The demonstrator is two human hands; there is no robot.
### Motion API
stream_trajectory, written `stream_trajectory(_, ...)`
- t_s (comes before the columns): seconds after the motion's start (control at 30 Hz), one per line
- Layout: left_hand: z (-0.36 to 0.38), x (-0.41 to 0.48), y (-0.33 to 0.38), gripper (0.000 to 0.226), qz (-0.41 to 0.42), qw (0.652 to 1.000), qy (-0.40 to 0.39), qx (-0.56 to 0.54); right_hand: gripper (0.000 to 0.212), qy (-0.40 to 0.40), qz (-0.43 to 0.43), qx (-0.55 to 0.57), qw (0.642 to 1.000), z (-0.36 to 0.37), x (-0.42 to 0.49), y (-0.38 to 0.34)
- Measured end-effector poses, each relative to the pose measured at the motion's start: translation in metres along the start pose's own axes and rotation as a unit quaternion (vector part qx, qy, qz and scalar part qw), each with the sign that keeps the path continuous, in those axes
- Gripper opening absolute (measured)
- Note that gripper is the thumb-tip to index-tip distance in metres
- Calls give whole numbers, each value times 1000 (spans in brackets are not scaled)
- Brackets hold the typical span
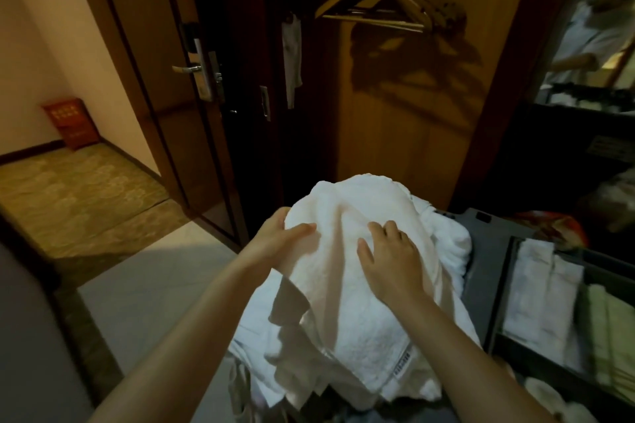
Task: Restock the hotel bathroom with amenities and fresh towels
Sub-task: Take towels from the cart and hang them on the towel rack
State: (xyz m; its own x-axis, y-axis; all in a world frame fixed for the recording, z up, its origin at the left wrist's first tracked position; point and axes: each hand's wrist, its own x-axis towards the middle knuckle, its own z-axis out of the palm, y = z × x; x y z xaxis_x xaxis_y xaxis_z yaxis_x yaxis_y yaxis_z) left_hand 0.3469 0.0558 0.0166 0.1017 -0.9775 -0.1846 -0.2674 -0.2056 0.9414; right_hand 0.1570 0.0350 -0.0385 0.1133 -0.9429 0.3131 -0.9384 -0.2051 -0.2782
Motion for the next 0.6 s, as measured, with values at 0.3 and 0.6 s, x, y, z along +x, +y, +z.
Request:
stream_trajectory(0.3, 34, -8, 13, 26, 163, 947, 83, 263, 46, -19, 66, 70, 995, -13, -19, 28)
stream_trajectory(0.6, 39, -9, 38, 21, 105, 990, 4, -90, 74, -117, 228, 337, 906, -22, -26, 49)
